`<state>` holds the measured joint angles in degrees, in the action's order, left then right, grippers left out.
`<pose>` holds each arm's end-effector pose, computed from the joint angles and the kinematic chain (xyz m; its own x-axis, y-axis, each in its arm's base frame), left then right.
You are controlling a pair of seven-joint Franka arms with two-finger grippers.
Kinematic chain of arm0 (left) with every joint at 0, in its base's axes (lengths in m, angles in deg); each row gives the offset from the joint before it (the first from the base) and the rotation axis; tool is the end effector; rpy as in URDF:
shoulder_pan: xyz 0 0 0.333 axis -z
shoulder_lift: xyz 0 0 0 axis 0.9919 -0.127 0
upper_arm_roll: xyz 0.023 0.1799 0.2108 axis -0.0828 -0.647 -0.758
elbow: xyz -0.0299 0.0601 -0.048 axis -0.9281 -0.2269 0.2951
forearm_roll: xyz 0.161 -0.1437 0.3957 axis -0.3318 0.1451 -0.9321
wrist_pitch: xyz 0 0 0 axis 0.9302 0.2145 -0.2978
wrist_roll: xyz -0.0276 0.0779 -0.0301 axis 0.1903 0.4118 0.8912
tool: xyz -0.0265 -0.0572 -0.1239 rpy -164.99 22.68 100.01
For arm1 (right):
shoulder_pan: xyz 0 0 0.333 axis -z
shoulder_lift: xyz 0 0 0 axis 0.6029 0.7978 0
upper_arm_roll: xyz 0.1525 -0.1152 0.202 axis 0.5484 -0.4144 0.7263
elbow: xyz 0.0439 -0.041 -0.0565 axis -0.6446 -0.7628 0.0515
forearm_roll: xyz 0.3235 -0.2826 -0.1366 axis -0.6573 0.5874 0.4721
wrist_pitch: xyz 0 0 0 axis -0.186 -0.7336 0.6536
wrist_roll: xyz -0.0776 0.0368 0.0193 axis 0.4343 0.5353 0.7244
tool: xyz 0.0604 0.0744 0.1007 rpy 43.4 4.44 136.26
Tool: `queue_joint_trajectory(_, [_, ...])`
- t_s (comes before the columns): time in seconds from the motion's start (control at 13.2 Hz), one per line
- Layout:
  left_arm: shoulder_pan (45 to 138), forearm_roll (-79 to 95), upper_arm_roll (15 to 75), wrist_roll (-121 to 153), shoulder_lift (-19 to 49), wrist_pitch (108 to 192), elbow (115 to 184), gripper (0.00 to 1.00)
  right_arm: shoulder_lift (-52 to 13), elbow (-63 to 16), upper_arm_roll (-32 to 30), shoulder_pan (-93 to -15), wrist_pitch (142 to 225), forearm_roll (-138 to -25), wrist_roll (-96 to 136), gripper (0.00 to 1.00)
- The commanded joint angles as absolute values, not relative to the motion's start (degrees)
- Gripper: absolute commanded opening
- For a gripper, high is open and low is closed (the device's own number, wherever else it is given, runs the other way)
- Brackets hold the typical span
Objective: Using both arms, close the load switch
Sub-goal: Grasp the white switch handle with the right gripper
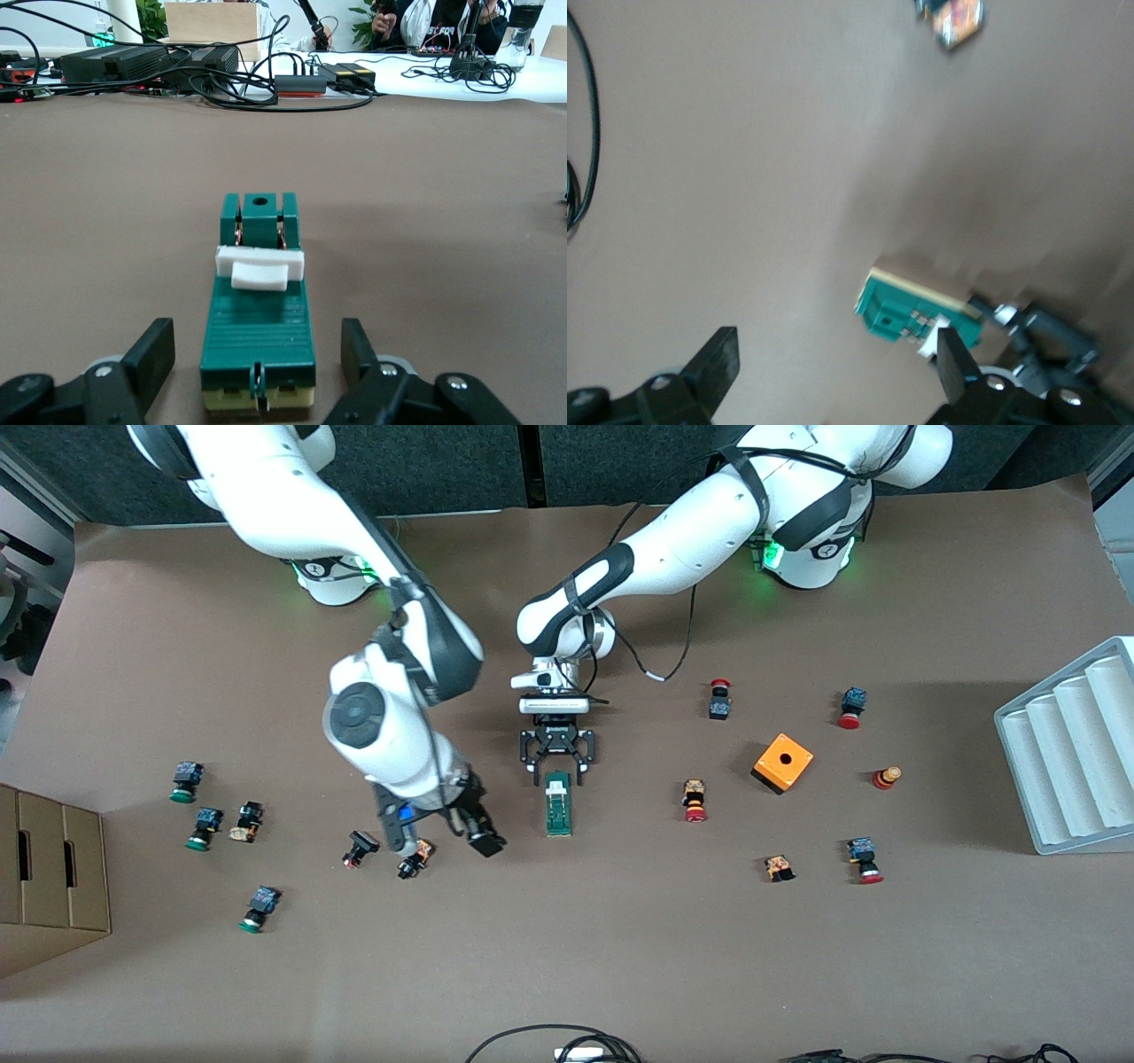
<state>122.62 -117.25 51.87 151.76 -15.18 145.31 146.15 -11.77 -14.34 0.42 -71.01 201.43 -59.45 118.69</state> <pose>0.3633 -0.5702 -0.0067 0.3910 0.0286 0.9199 -0.0029 -0.9995 0.0323 0.6460 0.3915 0.2547 0.3223 -0.9253 -0.1998 -0.9393 -0.2865 -0.1886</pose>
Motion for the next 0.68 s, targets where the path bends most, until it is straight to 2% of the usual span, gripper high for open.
queue_joint_trajectory(0.0, [124.54, -118.25, 50.89, 153.29, -16.41, 144.22, 143.98, 0.78, -8.1, -12.05, -0.1, -73.02, 205.41, -62.34, 125.5, 1.0])
queue_joint_trajectory(0.15, [124.54, -118.25, 50.89, 153.29, -16.5, 144.22, 143.98, 0.76, -6.86, -12.4, -0.1, -74.25, 207.61, -63.31, 127.71, 1.0])
queue_joint_trajectory(0.23, [124.54, -118.34, 50.89, 153.29, -16.5, 144.22, 143.98, 0.69, -6.77, -12.67, -0.1, -74.51, 207.71, -64.27, 128.33, 1.0])
queue_joint_trajectory(0.61, [124.54, -118.34, 50.89, 153.29, -16.42, 143.96, 144.15, 0.65, -6.6, -17.4, -0.1, -77.06, 210.15, -66.04, 130.44, 0.95])
